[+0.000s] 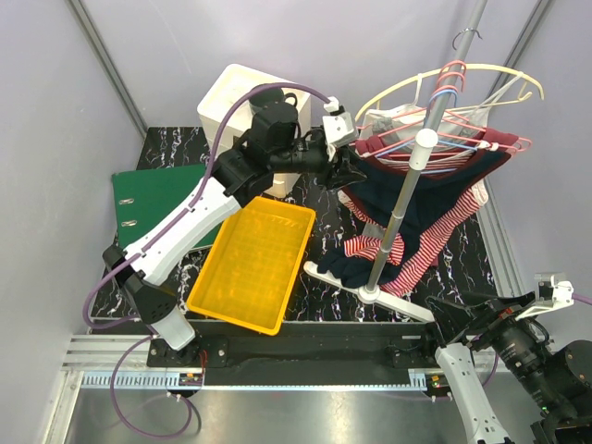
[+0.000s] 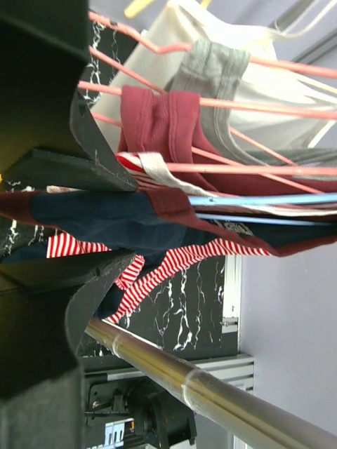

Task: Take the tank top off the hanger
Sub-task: Pick up the hanger from the clothesline.

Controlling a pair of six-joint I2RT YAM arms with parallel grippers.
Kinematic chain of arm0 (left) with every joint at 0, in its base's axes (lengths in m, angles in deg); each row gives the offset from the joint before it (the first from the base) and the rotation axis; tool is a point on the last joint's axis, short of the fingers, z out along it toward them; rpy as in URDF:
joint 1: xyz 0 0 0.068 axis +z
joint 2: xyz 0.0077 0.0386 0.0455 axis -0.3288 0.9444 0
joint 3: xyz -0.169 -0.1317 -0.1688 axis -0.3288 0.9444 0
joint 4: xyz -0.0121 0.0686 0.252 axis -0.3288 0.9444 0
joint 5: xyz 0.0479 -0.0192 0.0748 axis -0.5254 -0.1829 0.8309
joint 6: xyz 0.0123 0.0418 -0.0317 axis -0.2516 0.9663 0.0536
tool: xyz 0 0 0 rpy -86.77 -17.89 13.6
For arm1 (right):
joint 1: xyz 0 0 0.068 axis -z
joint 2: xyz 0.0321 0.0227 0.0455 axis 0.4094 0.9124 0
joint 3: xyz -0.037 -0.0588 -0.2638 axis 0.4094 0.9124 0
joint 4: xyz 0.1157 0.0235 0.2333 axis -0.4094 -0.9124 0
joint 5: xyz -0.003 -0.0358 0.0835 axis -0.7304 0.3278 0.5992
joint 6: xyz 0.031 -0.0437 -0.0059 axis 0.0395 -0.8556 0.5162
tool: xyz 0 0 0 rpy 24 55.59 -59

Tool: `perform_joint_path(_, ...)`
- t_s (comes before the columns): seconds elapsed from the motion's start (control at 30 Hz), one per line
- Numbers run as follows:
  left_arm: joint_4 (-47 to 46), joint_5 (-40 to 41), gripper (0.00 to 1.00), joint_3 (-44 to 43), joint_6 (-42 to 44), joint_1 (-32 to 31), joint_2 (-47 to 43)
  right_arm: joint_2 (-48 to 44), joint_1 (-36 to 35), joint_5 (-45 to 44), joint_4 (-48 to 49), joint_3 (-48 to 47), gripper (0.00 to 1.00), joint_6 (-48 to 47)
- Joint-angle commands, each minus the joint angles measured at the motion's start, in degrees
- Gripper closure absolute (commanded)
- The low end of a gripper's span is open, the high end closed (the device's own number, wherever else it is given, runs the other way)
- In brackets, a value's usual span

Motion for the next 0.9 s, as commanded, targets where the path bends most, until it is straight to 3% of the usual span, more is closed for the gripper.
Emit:
perform_joint_path(0.0, -1.84, -1.27, 0.62, -1.59, -0.71, -1.17, 0.44, 0.35, 0.16, 0.59, 1.34, -0.88, 0.0, -0.62)
perform_joint_path(0.2, -1.84, -1.01, 0.74, -1.76, -0.98, -2.93, 1.67, -0.09, 0.16, 0.5, 1.34, -1.06, 0.0, -0.44)
perform_joint_path(0.33, -1.75, 1.18, 0.99, -2.81, -2.02, -3.81, 2.2, 0.17, 0.16, 0.59, 1.25, -1.23, 0.01, -0.35)
perform_joint_path(0.87, -0.61, 4.08, 1.0, -8.79, -10.99, -3.46, -2.28, 0.0, 0.24, 1.2, 1.08, -2.29, 0.0, 0.88)
